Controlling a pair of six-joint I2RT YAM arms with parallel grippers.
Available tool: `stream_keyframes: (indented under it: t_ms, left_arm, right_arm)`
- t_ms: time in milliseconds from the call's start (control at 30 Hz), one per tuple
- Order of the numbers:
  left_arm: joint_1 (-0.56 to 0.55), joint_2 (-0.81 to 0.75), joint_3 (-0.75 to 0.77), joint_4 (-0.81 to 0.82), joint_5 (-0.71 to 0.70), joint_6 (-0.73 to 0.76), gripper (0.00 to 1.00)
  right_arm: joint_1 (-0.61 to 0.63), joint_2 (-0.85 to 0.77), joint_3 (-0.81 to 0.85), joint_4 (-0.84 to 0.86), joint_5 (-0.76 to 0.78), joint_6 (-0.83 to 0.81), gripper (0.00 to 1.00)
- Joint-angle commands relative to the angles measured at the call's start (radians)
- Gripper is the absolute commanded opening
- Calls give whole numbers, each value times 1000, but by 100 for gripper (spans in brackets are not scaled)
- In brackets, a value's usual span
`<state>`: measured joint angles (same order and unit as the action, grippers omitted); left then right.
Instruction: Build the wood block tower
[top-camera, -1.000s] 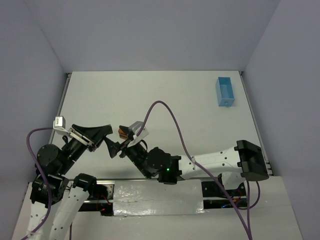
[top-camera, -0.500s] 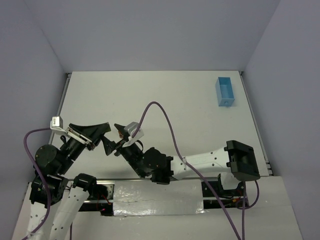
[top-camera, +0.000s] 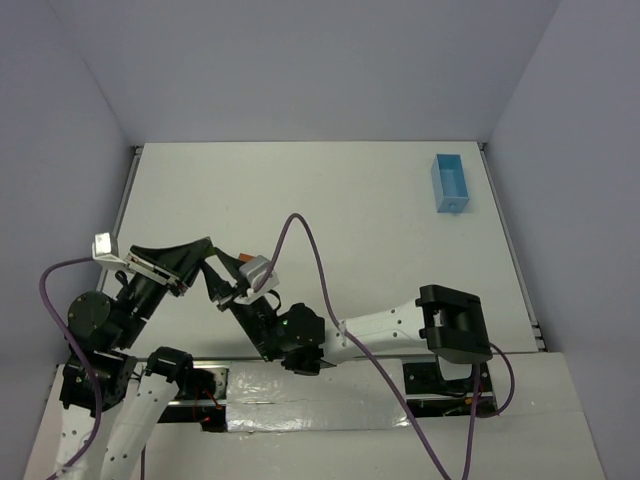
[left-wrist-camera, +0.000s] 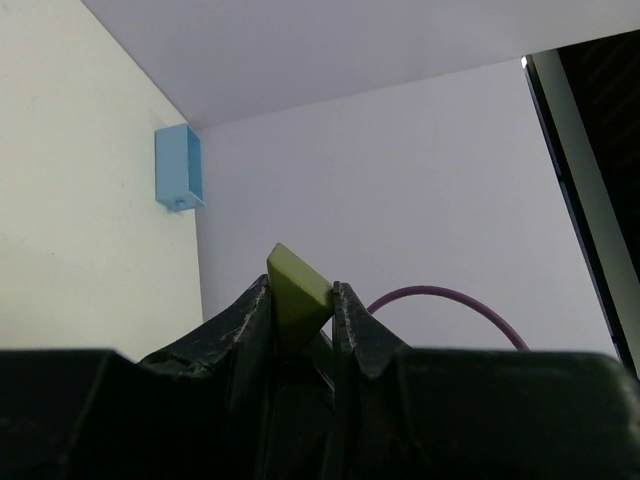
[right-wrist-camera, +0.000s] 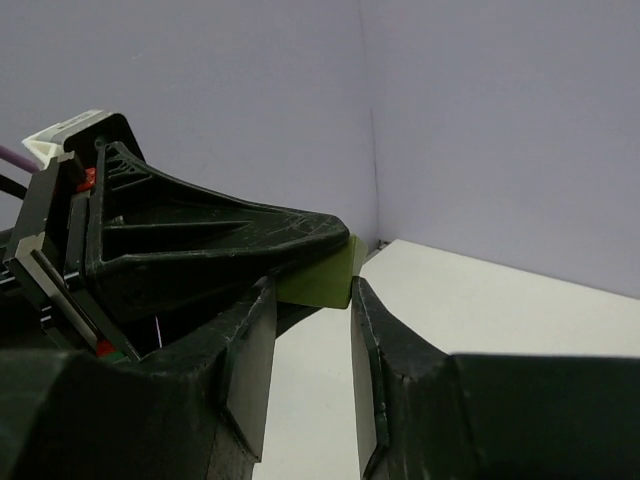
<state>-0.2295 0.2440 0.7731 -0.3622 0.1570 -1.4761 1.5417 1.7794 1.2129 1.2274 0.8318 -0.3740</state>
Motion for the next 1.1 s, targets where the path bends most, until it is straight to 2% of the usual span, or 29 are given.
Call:
stream_keyframes:
  t_ms: [0, 267, 433, 500, 567, 700, 900, 1000, 1067]
  left_arm:
    - [-18, -26, -8, 3, 176, -10, 10]
    - [-18, -29, -6, 23, 196, 20, 14]
    - [-18, -25, 32, 12, 208, 80, 36]
    - [-18, -20, 37, 22, 219, 88, 40]
    - [-18, -14, 37, 28, 236, 94, 43]
    - [-18, -12, 17, 51, 262, 91, 45]
    - [-18, -14, 17, 49, 269, 105, 45]
    - [-18, -12, 25, 46, 269, 122, 50]
    - [-18, -9, 44, 37, 269, 152, 59]
  right_arm:
    - [-37, -23, -44, 122, -25, -88, 1]
    - [-45, -90, -134, 106, -121, -80, 1]
    - [-101, -210, -265, 28, -305, 15, 1]
    - [-120, -244, -286, -9, -345, 47, 1]
    - [-135, -282, -309, -31, -385, 55, 1]
    - [-149, -322, -311, -114, -509, 55, 1]
    - [-178, -374, -325, -200, -606, 83, 1]
    - [-183, -393, -338, -213, -599, 87, 2]
    - [-199, -409, -355, -230, -629, 112, 2]
